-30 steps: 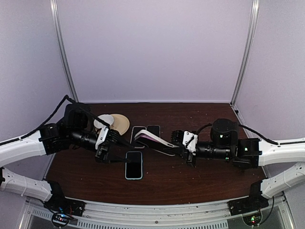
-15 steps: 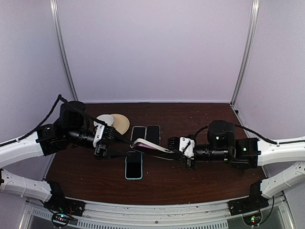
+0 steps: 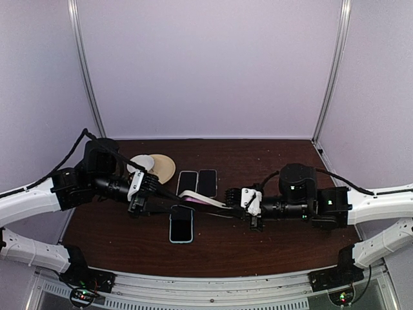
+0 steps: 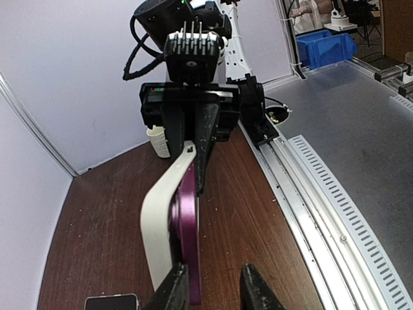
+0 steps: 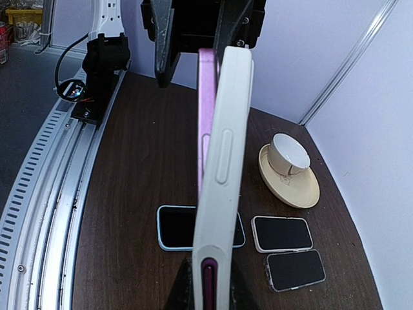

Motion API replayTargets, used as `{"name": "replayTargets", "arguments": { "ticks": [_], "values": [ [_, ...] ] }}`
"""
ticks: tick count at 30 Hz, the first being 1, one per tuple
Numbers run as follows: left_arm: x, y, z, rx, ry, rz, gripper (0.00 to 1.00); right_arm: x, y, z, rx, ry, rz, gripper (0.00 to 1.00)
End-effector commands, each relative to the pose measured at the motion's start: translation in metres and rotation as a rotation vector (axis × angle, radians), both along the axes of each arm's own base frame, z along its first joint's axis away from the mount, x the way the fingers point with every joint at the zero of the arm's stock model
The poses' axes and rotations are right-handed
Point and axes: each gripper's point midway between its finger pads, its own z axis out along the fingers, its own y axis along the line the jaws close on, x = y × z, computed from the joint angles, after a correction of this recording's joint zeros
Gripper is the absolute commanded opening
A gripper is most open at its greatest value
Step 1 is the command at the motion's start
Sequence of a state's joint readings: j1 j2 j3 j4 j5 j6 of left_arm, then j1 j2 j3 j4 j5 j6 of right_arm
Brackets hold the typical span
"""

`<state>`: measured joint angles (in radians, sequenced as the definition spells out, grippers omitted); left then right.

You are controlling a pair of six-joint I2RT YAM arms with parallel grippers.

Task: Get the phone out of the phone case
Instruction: Pass from the right arm to the left

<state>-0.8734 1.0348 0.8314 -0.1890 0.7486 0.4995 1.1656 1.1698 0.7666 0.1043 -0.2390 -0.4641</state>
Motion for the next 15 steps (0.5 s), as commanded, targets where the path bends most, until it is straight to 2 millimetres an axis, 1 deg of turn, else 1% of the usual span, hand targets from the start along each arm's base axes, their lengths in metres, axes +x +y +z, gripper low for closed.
{"name": "replayTargets", "arguments": {
  "ticks": [1,3,5,15],
  "values": [
    [-0.001,-0.004,0.006,-0.009,-0.01,-0.02,0.33,-0.01,0.011,0.048,0.13,-0.039,0.058,0.0],
    [0.0,-0.004,0.005,-0.006,-0.01,-0.011,0.37,-0.014,0.013,0.048,0.127,-0.033,0.078,0.0],
    [0.001,-0.004,0.005,-0.003,-0.009,-0.007,0.38,-0.017,0.015,0.048,0.125,-0.032,0.091,0.0],
    [0.005,-0.006,0.0,0.019,-0.004,0.009,0.38,-0.023,0.024,0.051,0.122,-0.039,0.118,0.0]
  ]
}}
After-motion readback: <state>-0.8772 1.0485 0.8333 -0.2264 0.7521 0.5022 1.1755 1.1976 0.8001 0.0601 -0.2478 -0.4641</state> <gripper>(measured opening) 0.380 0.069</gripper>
